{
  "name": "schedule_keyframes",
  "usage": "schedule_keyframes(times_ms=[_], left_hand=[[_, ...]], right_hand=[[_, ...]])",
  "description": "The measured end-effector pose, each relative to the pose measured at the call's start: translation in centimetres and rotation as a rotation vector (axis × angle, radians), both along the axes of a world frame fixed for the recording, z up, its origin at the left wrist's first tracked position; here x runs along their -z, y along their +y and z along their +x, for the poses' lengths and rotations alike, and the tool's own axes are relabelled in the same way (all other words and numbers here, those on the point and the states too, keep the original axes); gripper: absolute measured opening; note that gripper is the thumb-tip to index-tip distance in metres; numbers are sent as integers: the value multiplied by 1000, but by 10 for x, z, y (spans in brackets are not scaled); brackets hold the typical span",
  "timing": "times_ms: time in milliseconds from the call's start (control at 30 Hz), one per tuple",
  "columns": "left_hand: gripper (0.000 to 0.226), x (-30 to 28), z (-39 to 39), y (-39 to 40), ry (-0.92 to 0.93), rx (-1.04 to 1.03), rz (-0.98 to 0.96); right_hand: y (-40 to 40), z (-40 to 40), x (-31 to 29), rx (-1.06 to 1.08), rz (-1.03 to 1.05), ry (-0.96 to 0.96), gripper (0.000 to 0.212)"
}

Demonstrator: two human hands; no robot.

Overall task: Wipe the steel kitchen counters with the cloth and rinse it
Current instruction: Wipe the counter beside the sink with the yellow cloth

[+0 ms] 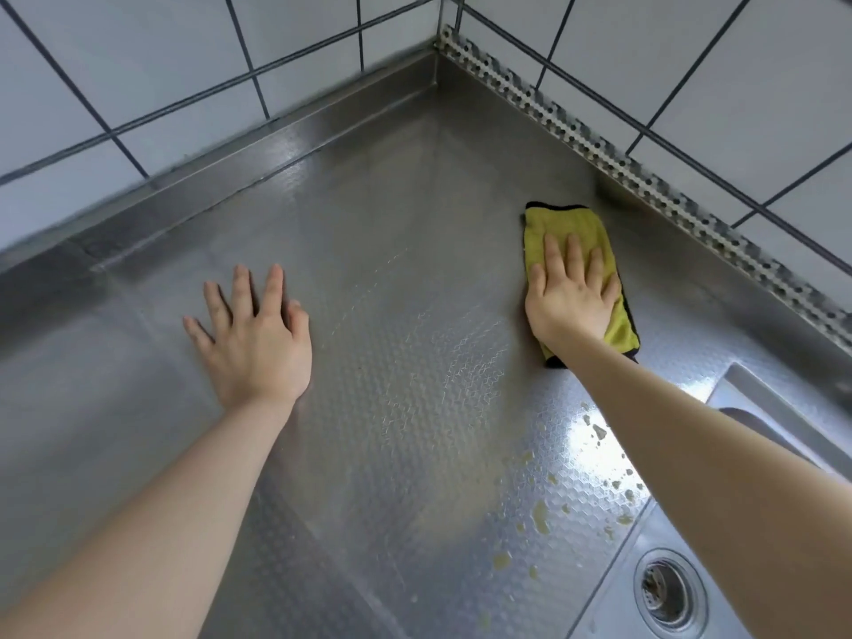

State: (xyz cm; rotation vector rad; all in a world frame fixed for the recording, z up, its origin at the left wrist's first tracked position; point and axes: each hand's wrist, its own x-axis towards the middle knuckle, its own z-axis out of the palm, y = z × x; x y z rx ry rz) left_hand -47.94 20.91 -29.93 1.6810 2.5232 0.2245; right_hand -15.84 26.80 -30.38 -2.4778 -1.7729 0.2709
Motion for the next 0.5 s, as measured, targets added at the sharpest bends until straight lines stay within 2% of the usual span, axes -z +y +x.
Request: schedule_keyframes(times_ms=[300, 500], left_hand=[[52, 2, -5, 2, -63, 29, 15], [52, 2, -15, -6, -134, 116, 34]], right_hand=[[-76, -89, -4, -355, 4, 15, 53], [-141, -123, -12, -498, -14, 23, 53]])
